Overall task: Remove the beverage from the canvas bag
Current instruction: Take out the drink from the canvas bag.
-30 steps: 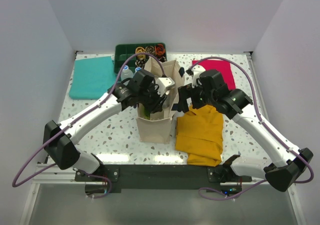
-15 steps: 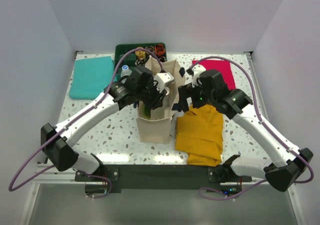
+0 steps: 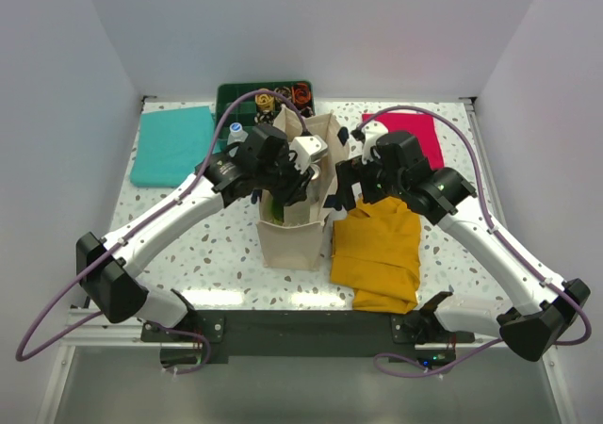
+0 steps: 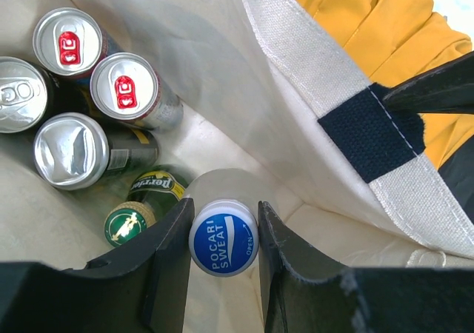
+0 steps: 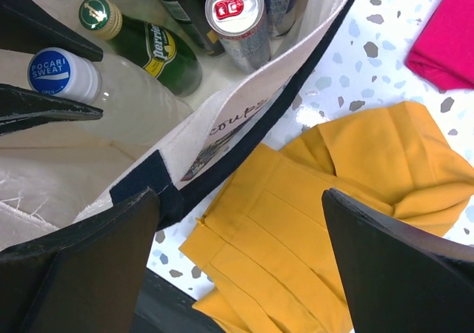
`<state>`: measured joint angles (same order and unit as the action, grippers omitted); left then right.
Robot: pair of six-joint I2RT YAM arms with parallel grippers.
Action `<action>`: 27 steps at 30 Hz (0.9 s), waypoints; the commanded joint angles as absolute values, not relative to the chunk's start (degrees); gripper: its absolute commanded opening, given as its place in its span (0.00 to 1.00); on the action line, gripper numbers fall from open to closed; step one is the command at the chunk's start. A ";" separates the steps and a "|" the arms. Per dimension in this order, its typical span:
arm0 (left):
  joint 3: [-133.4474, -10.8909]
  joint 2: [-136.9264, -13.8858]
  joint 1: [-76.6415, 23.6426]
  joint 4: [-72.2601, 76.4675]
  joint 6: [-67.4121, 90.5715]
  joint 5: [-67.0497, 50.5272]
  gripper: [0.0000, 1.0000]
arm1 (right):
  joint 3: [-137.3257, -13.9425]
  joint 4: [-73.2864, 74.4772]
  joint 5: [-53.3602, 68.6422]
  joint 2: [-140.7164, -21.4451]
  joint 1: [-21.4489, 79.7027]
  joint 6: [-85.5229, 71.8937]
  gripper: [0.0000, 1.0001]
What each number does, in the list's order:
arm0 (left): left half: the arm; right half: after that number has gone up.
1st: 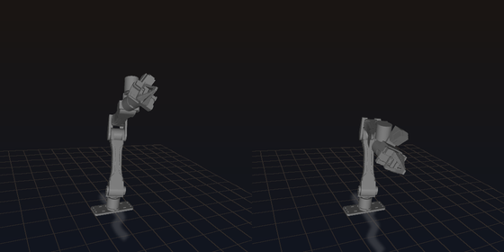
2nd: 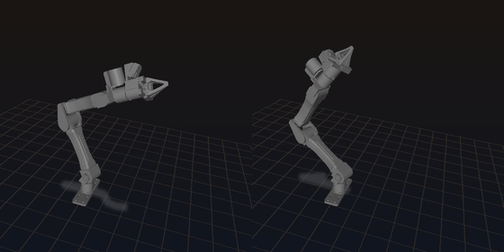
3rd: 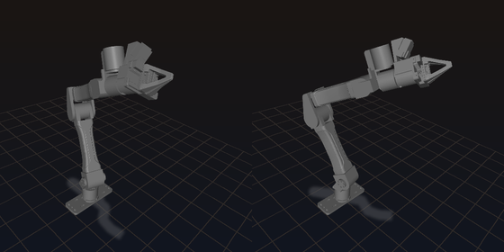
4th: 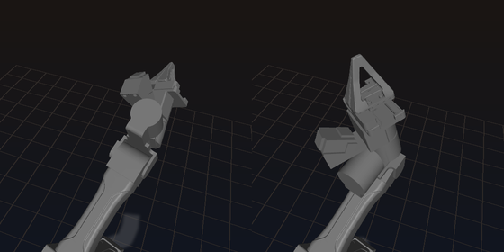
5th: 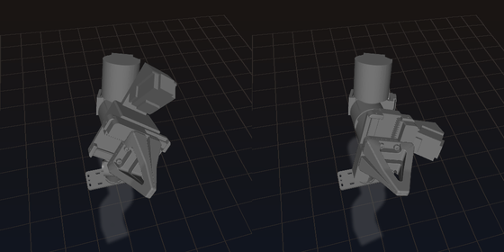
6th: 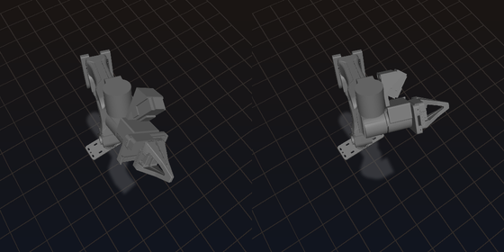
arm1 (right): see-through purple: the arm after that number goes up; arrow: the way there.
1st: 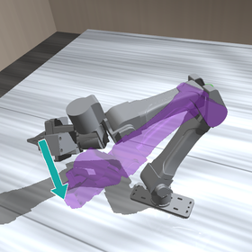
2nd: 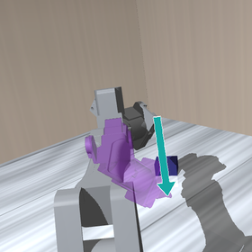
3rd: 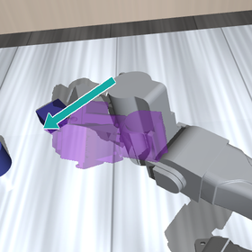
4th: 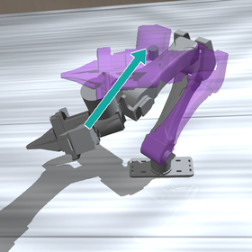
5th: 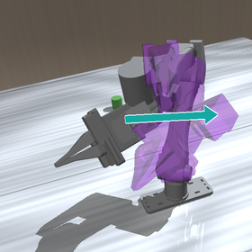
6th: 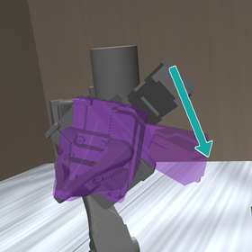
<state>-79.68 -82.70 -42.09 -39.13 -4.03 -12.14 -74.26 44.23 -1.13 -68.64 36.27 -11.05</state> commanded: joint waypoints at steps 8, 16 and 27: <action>-87.63 -77.52 -42.28 -31.91 -1.41 -15.20 0.00 | -74.79 41.57 -4.31 -68.47 36.12 -10.20 0.95; -85.35 -76.03 -42.28 -30.85 -0.62 -13.71 0.00 | -75.41 37.71 -5.01 -67.76 36.12 -10.55 0.95; -86.92 -76.03 -42.36 -27.78 1.76 -13.71 0.00 | -78.31 31.91 1.39 -66.53 36.12 -12.04 0.98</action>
